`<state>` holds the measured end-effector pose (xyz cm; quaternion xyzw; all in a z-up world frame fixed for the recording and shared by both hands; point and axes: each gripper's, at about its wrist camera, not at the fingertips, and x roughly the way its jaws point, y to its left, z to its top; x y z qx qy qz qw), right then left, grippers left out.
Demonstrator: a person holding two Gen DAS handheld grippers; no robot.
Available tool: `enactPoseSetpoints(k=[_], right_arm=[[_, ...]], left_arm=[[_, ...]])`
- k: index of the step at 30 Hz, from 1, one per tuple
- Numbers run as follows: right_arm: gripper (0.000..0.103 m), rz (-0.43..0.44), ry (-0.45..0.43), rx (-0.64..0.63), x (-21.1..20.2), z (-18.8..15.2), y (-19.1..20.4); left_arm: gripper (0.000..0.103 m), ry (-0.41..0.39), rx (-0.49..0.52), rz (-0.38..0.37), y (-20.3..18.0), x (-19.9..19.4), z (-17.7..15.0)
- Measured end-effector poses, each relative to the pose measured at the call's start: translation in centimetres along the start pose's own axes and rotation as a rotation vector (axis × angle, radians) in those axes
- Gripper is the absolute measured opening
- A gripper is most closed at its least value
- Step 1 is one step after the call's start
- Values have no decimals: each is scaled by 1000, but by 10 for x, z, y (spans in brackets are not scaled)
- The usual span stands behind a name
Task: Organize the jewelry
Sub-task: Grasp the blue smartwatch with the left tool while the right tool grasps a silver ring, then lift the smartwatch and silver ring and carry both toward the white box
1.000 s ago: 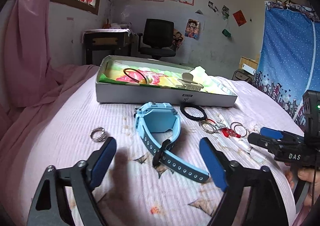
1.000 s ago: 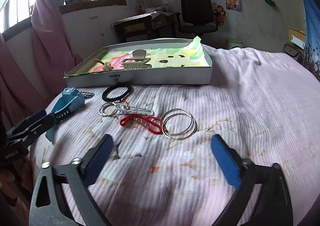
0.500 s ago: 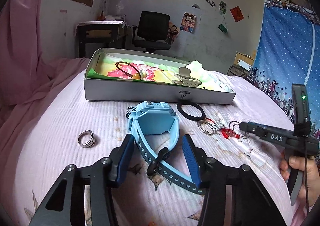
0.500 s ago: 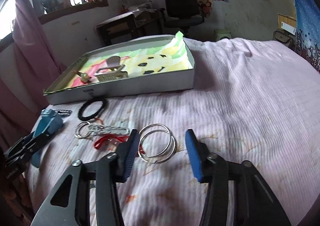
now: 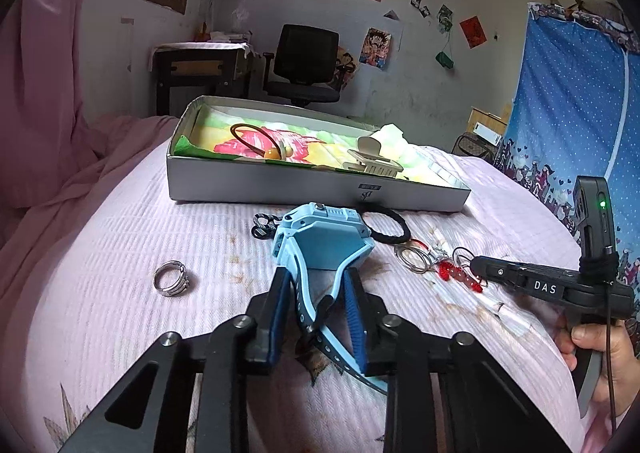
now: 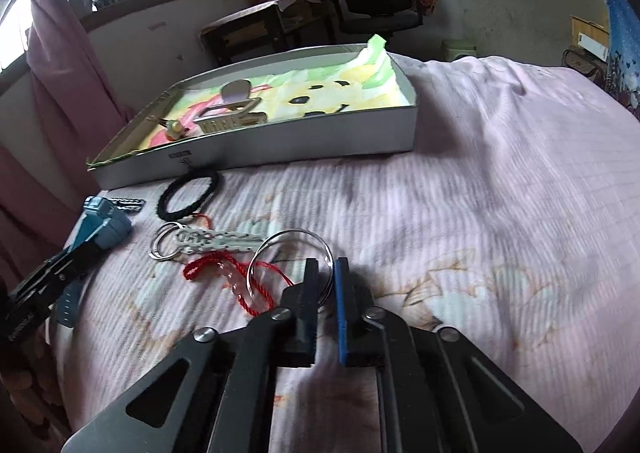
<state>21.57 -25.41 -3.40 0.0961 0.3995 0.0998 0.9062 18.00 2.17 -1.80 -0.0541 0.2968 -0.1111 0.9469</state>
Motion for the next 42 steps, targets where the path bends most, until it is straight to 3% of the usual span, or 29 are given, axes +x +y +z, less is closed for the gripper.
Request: enactPoseSetpoints(k=[10, 16, 42], right_arm=[[3, 52, -94, -53, -20, -1, 13], [3, 71, -163, -78, -36, 2, 18], [3, 174, -260, -155, -104, -8, 47]], left_arm=[[15, -65, 13, 32, -7, -16, -5], [14, -79, -9, 4, -6, -23, -6], [14, -126, -29, -27, -7, -39, -11]])
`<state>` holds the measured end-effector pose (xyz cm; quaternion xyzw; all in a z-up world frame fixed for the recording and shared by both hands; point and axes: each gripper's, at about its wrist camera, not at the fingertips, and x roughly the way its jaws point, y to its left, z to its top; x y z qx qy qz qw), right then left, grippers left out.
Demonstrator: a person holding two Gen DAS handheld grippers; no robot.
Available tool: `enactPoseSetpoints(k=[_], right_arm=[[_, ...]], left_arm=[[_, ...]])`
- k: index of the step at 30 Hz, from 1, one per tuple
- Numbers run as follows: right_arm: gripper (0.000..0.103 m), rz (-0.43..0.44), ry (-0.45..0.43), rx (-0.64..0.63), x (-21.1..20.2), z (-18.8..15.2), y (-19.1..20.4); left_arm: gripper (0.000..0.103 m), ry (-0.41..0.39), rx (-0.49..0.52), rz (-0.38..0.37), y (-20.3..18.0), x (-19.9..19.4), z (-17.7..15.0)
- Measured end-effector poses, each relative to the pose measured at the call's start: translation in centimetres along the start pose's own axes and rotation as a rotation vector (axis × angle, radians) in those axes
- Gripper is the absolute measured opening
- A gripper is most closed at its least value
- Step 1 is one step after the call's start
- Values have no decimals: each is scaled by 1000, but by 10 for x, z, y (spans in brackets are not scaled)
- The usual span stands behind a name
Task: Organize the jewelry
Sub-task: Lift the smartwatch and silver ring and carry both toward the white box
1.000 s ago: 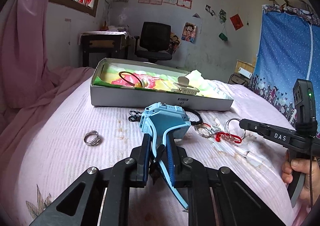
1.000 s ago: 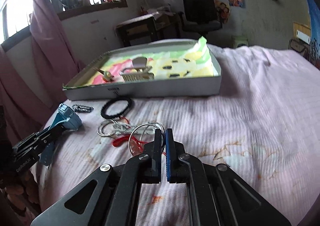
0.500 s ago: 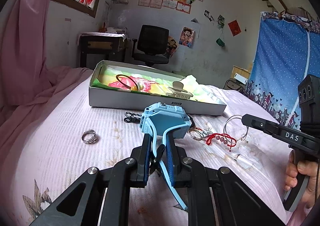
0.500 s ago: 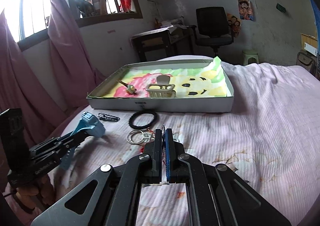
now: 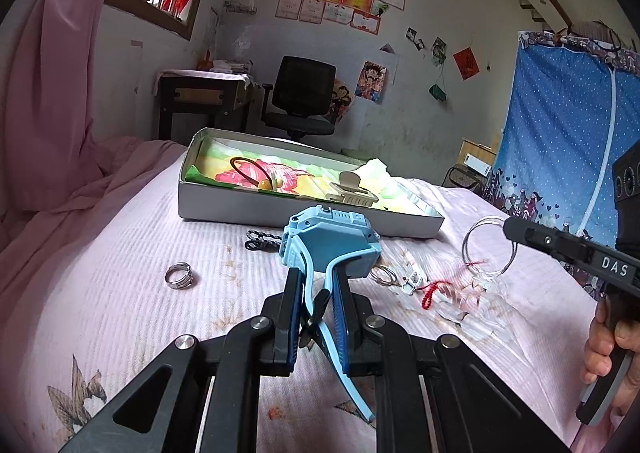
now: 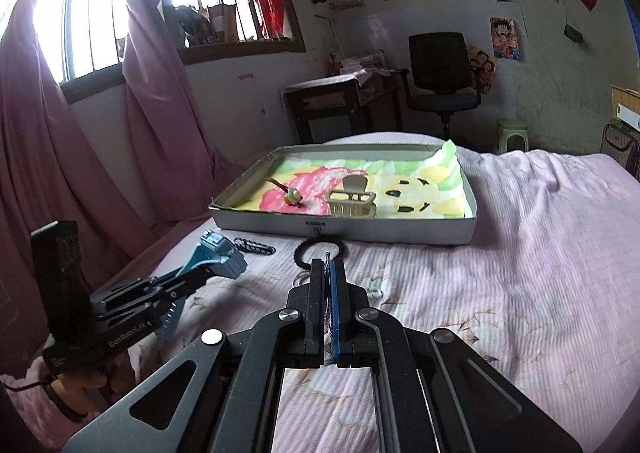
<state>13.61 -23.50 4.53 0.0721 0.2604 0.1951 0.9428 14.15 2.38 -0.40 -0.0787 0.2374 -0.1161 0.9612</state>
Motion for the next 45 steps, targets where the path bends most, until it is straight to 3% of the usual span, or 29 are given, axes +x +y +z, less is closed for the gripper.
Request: enactPoseSetpoints(k=[14, 22, 28, 36, 40, 45], right_arm=[[2, 19, -66, -3, -12, 12, 8], [2, 42, -105, -5, -18, 23, 12], [2, 32, -3, 23, 4, 12, 4], [3, -92, 286, 70, 46, -19, -28], [3, -91, 284, 61, 39, -17, -29], [2, -67, 167, -2, 19, -2, -12]], left_arm=[[14, -52, -27, -8, 2, -3, 11], [14, -34, -43, -13, 6, 1, 7], [14, -23, -32, -23, 5, 2, 8], [14, -4, -38, -30, 8, 5, 7], [14, -5, -37, -30, 8, 5, 6], [14, -45, -35, -38, 7, 2, 11]])
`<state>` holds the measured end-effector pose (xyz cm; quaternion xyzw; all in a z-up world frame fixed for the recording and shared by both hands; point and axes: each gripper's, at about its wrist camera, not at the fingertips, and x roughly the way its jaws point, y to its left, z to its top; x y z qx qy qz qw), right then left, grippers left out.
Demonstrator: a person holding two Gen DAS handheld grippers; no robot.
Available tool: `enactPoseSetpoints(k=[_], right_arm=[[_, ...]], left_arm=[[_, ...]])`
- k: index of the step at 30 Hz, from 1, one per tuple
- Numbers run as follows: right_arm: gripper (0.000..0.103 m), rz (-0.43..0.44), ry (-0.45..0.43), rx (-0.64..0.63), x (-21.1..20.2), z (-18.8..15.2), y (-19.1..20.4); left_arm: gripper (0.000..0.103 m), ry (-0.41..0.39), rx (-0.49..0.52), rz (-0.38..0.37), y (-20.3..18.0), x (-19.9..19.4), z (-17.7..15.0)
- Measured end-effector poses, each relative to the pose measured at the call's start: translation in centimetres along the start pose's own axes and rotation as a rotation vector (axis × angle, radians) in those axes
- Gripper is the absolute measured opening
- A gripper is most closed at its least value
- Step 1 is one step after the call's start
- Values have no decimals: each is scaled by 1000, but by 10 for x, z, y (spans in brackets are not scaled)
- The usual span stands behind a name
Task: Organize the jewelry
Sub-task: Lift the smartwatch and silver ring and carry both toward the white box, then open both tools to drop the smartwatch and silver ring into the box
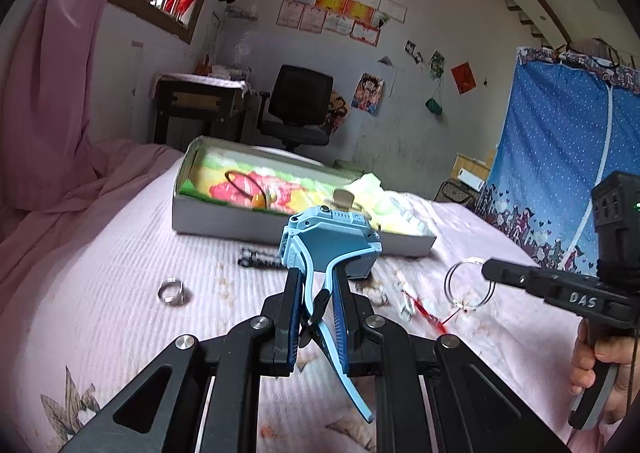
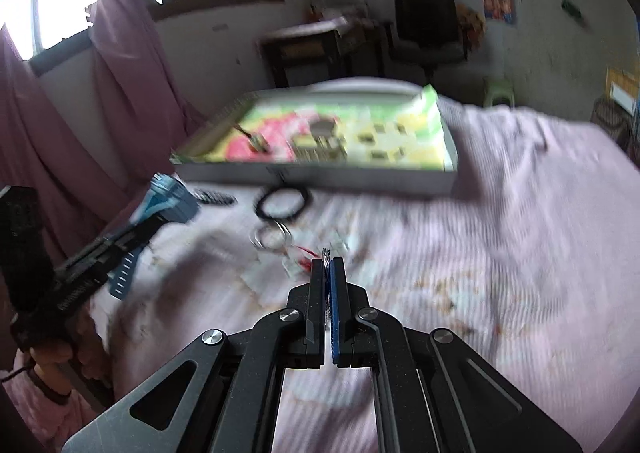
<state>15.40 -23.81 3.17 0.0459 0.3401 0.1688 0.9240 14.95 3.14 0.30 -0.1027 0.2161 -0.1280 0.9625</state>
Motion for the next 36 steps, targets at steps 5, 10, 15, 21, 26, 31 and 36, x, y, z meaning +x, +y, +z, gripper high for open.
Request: enactPoseSetpoints(k=[5, 10, 15, 21, 26, 31, 36], right_arm=[[2, 30, -130, -52, -19, 16, 15], [2, 72, -158, -62, -10, 26, 22], [2, 116, -200, -88, 18, 46, 28], [2, 150, -237, -79, 52, 64, 28], [2, 159, -253, 21, 80, 76, 13], [2, 95, -220, 91, 102, 77, -1], [3, 46, -170, 149, 118, 75, -15]], left_arm=[[14, -37, 4, 1, 2, 2, 18], [14, -69, -15, 20, 10, 13, 42], [14, -37, -25, 53, 19, 43, 61], [14, 30, -57, 64, 29, 80, 73], [14, 111, -77, 70, 35, 109, 76], [14, 155, -83, 72, 35, 124, 74], [17, 178, -72, 76, 30, 129, 72]])
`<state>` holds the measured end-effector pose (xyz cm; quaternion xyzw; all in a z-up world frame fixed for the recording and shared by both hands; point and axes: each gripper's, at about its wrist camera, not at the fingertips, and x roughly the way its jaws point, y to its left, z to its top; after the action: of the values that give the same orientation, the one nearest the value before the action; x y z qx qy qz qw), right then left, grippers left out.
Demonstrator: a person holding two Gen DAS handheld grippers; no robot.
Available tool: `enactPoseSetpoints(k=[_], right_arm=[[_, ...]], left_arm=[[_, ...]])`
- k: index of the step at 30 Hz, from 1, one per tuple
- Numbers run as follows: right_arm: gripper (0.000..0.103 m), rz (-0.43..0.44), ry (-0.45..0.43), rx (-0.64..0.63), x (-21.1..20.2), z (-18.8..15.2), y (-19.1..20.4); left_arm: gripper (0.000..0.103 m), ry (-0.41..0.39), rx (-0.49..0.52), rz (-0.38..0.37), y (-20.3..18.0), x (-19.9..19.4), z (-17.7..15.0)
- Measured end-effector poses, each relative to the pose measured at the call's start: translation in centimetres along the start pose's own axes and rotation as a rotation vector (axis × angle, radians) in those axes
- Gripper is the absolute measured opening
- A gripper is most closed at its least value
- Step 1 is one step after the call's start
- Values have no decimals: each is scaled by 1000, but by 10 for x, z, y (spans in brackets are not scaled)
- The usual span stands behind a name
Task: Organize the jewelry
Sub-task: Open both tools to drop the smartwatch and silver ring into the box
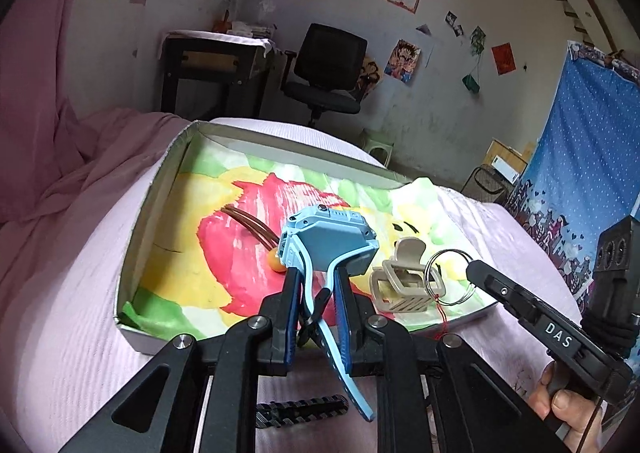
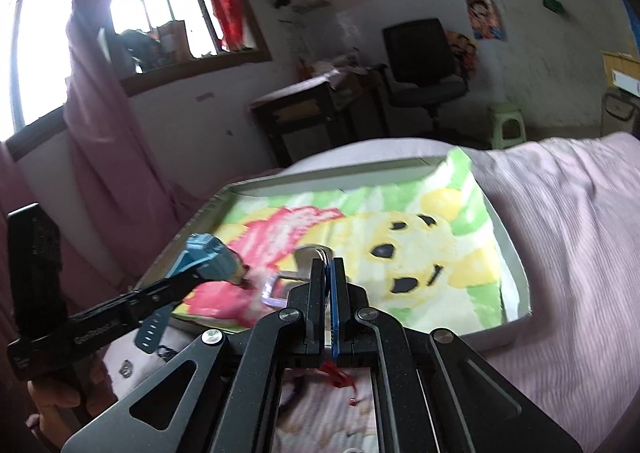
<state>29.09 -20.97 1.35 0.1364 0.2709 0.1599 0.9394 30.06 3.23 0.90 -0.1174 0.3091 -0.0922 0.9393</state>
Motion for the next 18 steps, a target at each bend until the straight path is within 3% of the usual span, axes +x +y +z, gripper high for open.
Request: enactPoseSetpoints(k=[10, 12, 15, 17, 18], right_arm=[[3, -31, 71, 17, 16, -4, -10], [4, -32, 80, 18, 16, -5, -11], [16, -43, 88, 11, 15, -5, -11], [33, -51, 81, -1, 11, -5, -10], [33, -54, 74, -11, 9, -5, -9]], left_arm=[[32, 13, 3, -17, -1, -3, -1], [44, 2, -2, -22, 0, -6, -2], [49, -17, -14, -23, 2, -12, -2], [49, -21, -13, -18, 2, -15, -3], [49, -24, -10, -16, 2, -16, -3]])
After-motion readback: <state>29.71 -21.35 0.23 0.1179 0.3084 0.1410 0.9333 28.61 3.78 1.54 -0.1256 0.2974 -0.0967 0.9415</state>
